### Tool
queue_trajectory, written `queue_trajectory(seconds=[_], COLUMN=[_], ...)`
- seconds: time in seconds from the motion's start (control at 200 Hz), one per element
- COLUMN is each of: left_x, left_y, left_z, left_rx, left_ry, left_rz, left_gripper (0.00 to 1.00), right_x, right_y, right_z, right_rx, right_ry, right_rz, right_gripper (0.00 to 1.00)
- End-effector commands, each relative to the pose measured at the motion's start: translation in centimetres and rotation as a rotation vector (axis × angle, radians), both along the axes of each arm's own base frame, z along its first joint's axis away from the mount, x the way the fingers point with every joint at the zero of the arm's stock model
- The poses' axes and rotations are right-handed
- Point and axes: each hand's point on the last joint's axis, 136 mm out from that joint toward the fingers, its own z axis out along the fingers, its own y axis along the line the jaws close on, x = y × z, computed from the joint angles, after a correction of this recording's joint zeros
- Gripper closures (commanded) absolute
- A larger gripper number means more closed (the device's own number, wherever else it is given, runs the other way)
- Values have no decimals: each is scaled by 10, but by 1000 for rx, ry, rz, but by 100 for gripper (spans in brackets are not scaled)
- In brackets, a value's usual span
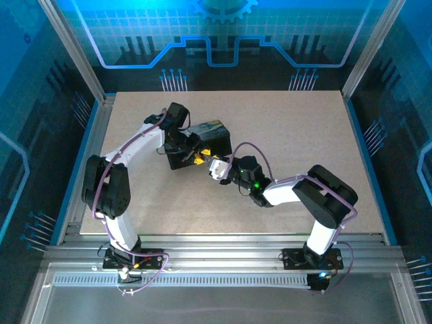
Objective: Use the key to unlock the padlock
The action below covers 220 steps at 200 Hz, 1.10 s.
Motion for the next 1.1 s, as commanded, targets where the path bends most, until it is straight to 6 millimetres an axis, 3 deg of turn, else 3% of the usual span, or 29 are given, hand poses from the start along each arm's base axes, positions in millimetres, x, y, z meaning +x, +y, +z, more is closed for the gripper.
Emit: queue_trajectory(seconds=[0.0,0.455,0.64,0.795,0.905,1.005,1.095], left_x=[-7,-8,-6,-6,-4,0,2], left_y=[-12,-17,-21,-20,-13,-4,4], left_z=[14,20,25,17,4,-3,-4], left_rx=[-71,-103,-125,-126,-105,-78,-32], left_ry=[25,-26,-72,-91,-85,-95,-124], left_rz=[-20,-38,-63,-66,-52,-43,-49], left_gripper=[100,100,100,100,100,100,93], right_x=[1,6,16,17,13,7,4], right_y=[-7,-7,-9,-6,-5,-10,-20], right_z=[24,41,45,50,36,10,-16], right_rx=[173,559,787,955,905,782,717], right_ry=[153,839,1141,1350,1382,1354,1358], right_rz=[28,82,41,46,-37,-146,-215], right_gripper=[81,89,98,98,97,96,96])
